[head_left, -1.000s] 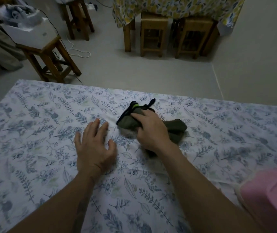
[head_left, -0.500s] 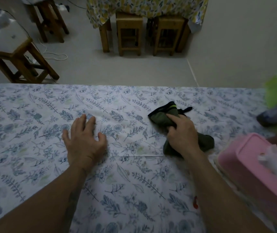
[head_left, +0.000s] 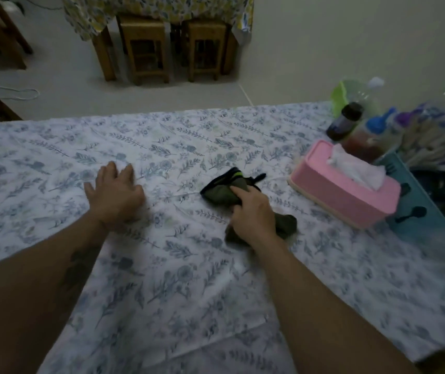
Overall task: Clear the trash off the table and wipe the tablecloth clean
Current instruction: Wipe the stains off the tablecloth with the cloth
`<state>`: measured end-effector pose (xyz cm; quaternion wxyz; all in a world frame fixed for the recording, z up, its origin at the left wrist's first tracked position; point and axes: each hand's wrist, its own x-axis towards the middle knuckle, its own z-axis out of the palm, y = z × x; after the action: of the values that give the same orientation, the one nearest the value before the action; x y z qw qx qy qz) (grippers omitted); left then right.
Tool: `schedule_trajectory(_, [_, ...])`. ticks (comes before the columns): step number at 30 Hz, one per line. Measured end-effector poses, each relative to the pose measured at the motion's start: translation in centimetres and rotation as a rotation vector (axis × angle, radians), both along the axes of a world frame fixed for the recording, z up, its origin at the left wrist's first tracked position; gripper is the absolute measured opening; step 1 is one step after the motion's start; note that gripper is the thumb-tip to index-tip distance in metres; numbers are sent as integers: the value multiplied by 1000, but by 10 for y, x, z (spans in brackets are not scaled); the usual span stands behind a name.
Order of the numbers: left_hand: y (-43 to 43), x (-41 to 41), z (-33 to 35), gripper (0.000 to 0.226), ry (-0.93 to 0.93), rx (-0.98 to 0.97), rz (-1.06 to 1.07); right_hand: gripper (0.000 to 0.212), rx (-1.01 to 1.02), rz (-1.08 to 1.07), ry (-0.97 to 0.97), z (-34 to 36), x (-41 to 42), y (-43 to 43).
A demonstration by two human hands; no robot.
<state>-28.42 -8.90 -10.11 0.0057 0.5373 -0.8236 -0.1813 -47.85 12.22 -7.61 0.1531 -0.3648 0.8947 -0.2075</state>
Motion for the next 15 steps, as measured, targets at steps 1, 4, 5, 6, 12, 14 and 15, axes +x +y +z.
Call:
schedule_trajectory(1, [9,4,5,58,-1,15,3,50,5,-62,15,1,-6,14])
schedule_trajectory(4, [58,10,10,52,42,2,-52,49,45,-186,8,4,-12,62])
schedule_trajectory(5, [77,11,8,51,77,-19,-97,49,60,-211,-6,5,-12,75])
schedule_trajectory(6, [95,10,6,54,105,-32,-137,49,68,-231,-18,6,-10,87])
schedule_trajectory(12, [150,0,-11,65,135,-18,-140,49,30,-241,-88,3,41,112])
schedule_trajectory(14, [151,0,-14,66,119,-56,-140,49,30,-196,-108,1,63,103])
schedule_trajectory(15, [150,0,-14,67,116,-67,-142,49,23,-167,-103,-1,70,98])
